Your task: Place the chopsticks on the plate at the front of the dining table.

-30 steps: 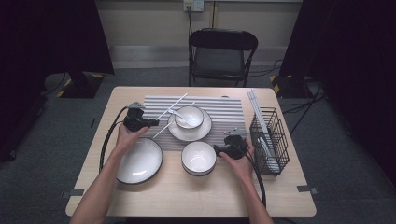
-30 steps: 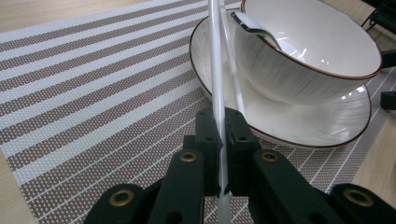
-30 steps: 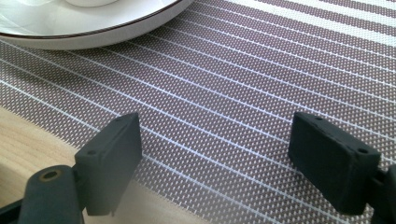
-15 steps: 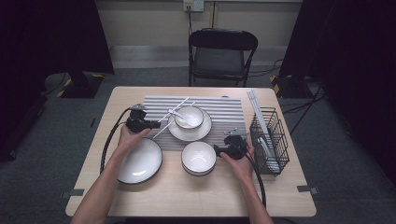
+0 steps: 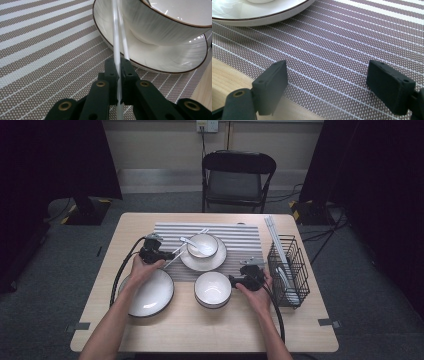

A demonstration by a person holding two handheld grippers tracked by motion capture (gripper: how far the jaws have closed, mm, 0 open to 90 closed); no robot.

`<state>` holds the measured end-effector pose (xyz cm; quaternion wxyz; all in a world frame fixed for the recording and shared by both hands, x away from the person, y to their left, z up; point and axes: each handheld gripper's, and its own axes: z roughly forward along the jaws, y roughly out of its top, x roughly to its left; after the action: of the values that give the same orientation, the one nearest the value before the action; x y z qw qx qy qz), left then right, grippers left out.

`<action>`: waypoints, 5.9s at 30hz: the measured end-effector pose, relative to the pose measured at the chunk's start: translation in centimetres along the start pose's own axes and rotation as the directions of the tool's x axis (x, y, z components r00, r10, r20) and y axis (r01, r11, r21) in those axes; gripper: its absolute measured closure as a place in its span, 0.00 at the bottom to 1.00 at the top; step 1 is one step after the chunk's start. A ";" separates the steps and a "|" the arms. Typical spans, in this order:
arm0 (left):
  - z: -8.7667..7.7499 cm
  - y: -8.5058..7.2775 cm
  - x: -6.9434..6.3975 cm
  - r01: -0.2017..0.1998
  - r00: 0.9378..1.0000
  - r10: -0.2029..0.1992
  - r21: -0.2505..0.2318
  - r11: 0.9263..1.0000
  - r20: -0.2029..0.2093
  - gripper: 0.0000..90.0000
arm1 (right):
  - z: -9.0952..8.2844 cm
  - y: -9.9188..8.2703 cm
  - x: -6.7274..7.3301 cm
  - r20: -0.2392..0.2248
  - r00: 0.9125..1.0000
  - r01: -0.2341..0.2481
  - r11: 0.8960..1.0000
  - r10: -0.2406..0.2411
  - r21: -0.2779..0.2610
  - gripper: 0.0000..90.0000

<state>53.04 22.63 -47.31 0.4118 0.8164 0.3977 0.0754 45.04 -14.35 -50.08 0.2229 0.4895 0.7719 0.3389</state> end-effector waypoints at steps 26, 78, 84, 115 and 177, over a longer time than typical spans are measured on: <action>-0.4 -0.1 0.3 0.025 0.999 -0.024 -0.029 0.999 0.040 0.86 | 0.0 0.0 0.0 0.002 1.000 -0.001 1.000 0.001 0.000 0.19; -2.4 -1.8 0.5 0.039 0.994 -0.042 -0.033 0.999 -0.101 0.54 | 0.0 0.0 0.0 0.003 1.000 -0.002 1.000 0.002 0.000 0.19; -1.9 -2.0 0.3 0.048 0.996 -0.050 -0.027 0.998 -0.078 0.51 | 0.0 0.0 0.0 0.003 1.000 -0.002 1.000 0.002 0.000 0.19; -2.0 -1.7 -0.7 -0.010 0.998 0.010 -0.001 1.000 -0.064 0.33 | 0.0 0.0 0.0 0.003 1.000 -0.002 1.000 0.002 0.000 0.19; -1.1 -1.9 -2.5 -0.049 0.997 0.051 0.031 0.998 -0.057 0.30 | 0.0 0.0 0.0 0.003 1.000 -0.003 1.000 0.003 0.000 0.19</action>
<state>49.77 22.21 -47.49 0.3861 0.8295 0.3900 0.1036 45.01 -14.32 -50.08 0.2238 0.4910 0.7708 0.3386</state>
